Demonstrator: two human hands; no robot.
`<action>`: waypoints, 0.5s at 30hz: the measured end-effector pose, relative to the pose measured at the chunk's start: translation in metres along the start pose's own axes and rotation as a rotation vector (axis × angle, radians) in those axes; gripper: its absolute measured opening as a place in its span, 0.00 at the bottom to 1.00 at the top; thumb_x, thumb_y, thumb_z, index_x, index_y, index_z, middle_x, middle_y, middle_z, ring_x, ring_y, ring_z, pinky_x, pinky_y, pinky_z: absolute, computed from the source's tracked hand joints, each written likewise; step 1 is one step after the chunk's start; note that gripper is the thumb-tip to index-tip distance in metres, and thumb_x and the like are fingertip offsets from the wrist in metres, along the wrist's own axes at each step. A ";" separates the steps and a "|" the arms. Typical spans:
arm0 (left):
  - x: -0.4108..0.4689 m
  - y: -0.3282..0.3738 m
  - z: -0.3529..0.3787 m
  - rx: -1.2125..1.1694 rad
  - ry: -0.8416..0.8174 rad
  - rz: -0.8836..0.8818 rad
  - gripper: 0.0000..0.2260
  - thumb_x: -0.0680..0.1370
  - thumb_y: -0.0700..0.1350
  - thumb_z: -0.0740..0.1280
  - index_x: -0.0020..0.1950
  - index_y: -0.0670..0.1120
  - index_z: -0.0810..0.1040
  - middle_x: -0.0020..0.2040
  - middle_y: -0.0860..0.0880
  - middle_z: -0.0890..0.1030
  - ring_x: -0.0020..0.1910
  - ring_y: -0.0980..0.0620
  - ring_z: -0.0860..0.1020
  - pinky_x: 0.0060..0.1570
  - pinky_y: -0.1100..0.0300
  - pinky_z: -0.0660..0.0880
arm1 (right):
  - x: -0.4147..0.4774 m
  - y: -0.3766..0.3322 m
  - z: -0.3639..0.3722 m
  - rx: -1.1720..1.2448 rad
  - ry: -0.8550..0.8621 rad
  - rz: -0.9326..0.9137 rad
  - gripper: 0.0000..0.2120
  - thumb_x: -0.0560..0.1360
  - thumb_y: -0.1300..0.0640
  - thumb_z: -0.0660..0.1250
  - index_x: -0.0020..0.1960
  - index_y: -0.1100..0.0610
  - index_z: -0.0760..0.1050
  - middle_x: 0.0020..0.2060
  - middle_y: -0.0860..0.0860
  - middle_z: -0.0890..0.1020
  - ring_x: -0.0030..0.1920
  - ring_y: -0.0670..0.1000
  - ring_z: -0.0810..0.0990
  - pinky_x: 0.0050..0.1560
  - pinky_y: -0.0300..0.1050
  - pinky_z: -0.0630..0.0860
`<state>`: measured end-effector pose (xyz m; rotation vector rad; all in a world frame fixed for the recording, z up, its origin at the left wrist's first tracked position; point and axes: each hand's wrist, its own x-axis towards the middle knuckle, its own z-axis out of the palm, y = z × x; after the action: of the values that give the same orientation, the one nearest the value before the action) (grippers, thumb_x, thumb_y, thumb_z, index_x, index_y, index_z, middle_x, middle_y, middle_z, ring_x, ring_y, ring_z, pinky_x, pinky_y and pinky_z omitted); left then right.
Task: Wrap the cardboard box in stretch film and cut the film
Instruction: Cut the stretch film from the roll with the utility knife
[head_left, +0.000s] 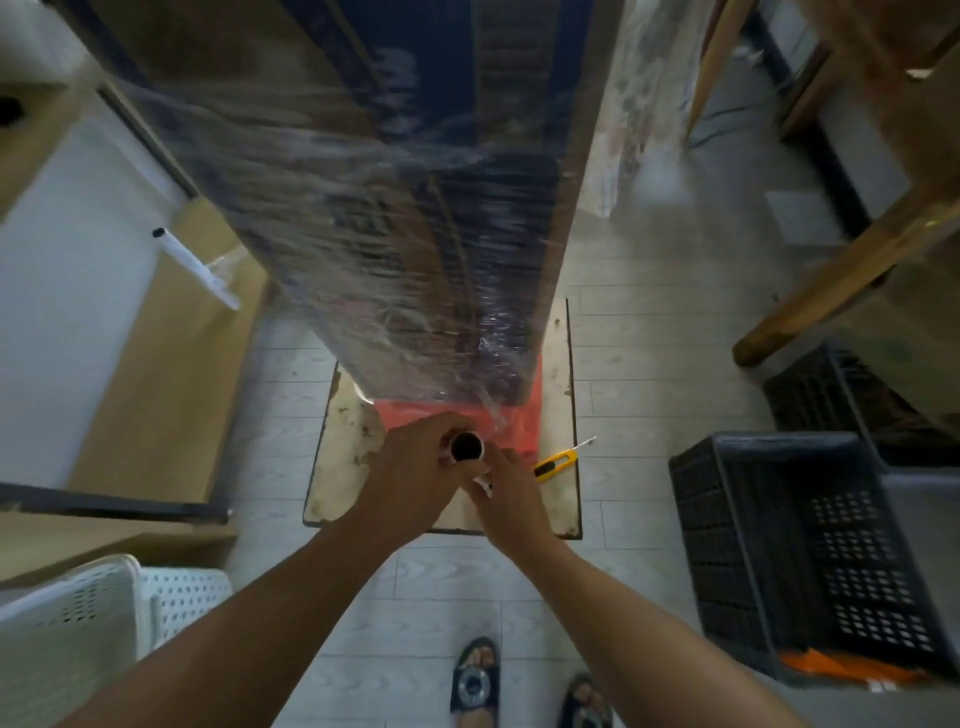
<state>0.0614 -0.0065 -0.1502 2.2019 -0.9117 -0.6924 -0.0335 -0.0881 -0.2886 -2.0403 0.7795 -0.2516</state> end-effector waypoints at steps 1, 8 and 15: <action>0.002 -0.006 0.004 0.011 -0.012 0.009 0.11 0.74 0.45 0.74 0.56 0.50 0.82 0.48 0.56 0.84 0.47 0.61 0.81 0.53 0.62 0.78 | 0.001 0.002 0.005 -0.023 -0.006 0.013 0.18 0.74 0.59 0.72 0.64 0.56 0.75 0.54 0.55 0.80 0.53 0.55 0.78 0.52 0.49 0.77; 0.018 -0.013 0.019 0.002 -0.003 0.131 0.12 0.74 0.42 0.72 0.57 0.47 0.81 0.51 0.52 0.84 0.50 0.55 0.80 0.53 0.61 0.75 | 0.003 0.011 0.014 -0.064 0.030 0.169 0.17 0.76 0.61 0.68 0.64 0.62 0.73 0.54 0.60 0.81 0.54 0.60 0.79 0.51 0.49 0.76; 0.018 -0.017 0.011 0.026 0.015 0.229 0.15 0.71 0.48 0.76 0.56 0.50 0.80 0.50 0.59 0.82 0.48 0.67 0.75 0.50 0.79 0.66 | 0.001 0.007 0.005 -0.027 0.030 0.192 0.21 0.72 0.58 0.74 0.62 0.56 0.72 0.53 0.54 0.82 0.51 0.56 0.82 0.51 0.54 0.80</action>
<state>0.0722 -0.0148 -0.1739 2.0793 -1.1485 -0.5567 -0.0338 -0.0882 -0.2975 -1.9743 0.9950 -0.1642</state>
